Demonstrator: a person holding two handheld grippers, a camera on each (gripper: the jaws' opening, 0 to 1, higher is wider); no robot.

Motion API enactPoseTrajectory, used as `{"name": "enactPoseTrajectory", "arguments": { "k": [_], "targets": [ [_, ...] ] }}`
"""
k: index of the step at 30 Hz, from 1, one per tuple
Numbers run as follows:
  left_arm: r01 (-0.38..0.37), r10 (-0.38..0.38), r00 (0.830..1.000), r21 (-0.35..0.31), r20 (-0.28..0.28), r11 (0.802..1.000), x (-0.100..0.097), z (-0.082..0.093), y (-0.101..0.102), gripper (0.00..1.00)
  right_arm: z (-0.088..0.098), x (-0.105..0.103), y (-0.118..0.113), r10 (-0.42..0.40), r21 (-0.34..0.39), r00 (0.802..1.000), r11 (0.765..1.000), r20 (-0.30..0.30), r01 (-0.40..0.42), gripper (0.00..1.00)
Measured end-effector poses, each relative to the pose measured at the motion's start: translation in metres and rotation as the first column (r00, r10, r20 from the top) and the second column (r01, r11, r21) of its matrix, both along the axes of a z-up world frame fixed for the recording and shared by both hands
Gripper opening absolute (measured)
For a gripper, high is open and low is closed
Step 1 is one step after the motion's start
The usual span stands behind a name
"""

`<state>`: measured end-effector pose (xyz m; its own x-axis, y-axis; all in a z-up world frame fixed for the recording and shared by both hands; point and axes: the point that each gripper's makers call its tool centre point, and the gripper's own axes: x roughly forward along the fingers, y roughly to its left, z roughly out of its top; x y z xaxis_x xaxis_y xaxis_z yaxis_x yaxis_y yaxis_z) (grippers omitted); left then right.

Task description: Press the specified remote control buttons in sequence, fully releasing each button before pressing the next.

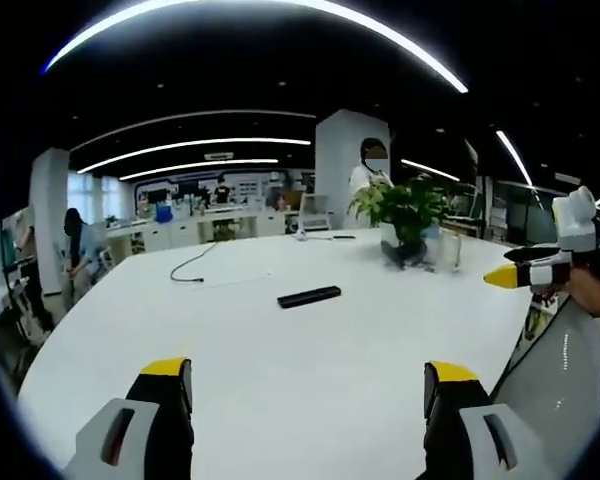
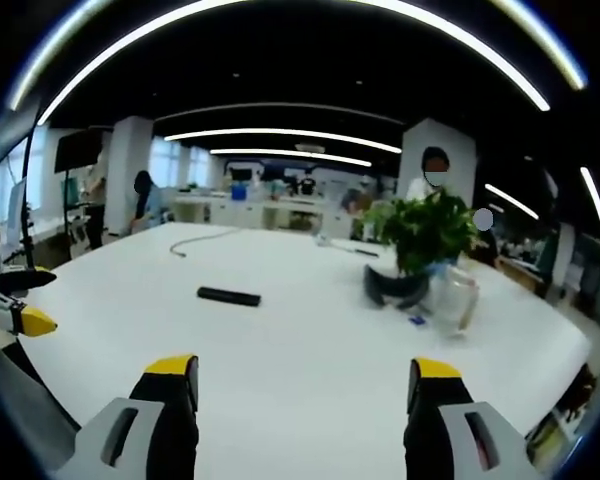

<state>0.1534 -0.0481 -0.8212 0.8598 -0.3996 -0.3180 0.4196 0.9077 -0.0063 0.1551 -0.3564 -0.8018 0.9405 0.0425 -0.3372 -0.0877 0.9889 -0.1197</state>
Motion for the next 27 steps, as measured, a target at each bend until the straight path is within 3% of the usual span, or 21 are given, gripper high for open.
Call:
{"name": "enactPoseTrajectory", "arguments": {
  "k": [27],
  "targets": [
    [-0.012, 0.012, 1.000, 0.001, -0.027, 1.000, -0.0014, -0.0024, 0.0010, 1.00, -0.0029, -0.0004, 0.0037, 0.020, -0.019, 1.000, 1.000, -0.017, -0.021, 0.83]
  ]
}}
